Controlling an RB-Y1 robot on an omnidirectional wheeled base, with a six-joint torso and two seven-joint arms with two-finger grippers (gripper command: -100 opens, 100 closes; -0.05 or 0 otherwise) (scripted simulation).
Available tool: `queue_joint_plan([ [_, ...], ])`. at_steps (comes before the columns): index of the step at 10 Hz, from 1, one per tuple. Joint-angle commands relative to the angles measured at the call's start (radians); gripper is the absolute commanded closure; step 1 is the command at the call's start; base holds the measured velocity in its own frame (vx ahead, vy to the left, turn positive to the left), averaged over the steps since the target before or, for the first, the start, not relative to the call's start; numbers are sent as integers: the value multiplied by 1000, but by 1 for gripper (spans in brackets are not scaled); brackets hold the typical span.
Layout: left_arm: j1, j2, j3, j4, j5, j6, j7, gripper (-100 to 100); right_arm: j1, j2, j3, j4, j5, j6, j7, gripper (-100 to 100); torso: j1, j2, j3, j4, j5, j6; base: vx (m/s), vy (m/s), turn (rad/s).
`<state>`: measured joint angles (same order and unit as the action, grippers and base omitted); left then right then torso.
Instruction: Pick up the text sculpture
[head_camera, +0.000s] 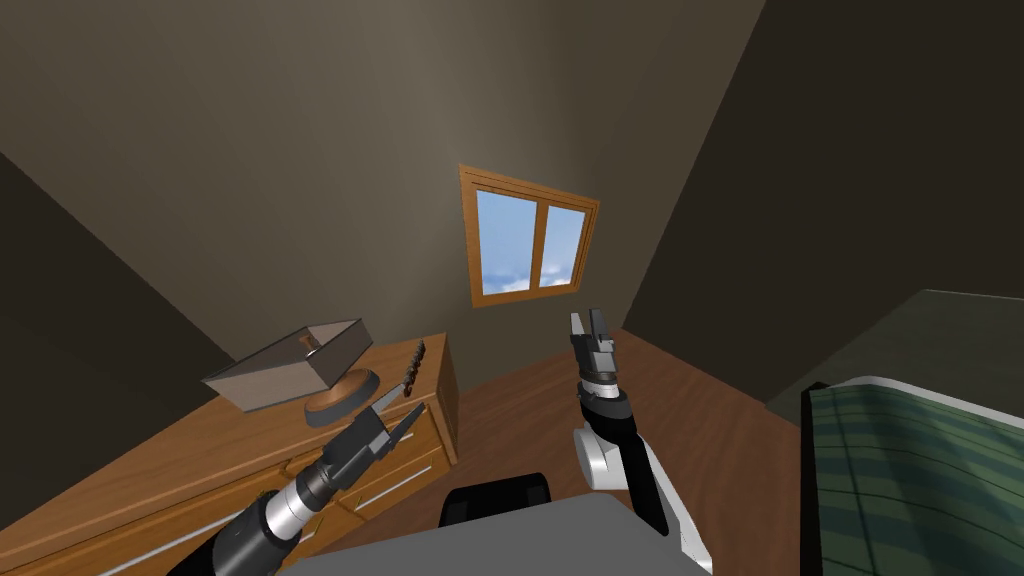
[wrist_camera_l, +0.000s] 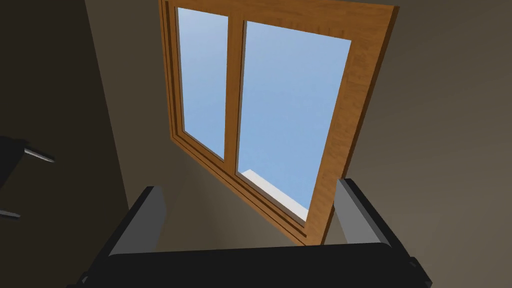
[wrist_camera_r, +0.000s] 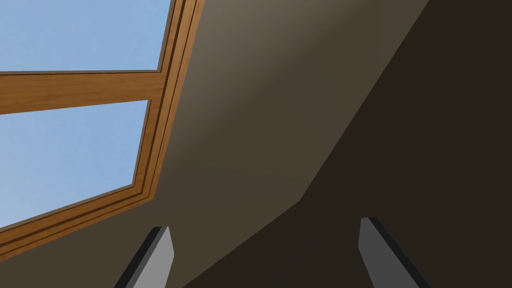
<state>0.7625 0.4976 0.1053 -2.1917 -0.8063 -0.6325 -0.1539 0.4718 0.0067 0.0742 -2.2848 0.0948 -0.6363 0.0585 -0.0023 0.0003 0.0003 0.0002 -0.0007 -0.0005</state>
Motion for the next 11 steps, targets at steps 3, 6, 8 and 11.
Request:
queue_joint_plan([
  [3, 28, 51, 2, 9, -98, 3, -4, -100, 0, 0, 0, 0, 0, 0, 0, 0, 0, 0, 0, 0, 0, 1, 14, -42, -78],
  [6, 52, 95, 5, 21, -189, 2, -9, -100, 0, 0, 0, 0, 0, 0, 0, 0, 1, -1, 0, 0, 0, 1, 20, -31, -85],
  [8, 75, 141, 8, 32, -236, 0, -15, -100, 0, 0, 0, 0, 0, 0, 0, 0, 2, 0, 0, 0, 0, 0, 20, -24, -78],
  [11, 98, 187, 10, 42, -322, -1, -22, -100, 0, 0, 0, 0, 0, 0, 0, 0, 2, 0, 0, 0, 0, 0, 27, -29, -84],
])
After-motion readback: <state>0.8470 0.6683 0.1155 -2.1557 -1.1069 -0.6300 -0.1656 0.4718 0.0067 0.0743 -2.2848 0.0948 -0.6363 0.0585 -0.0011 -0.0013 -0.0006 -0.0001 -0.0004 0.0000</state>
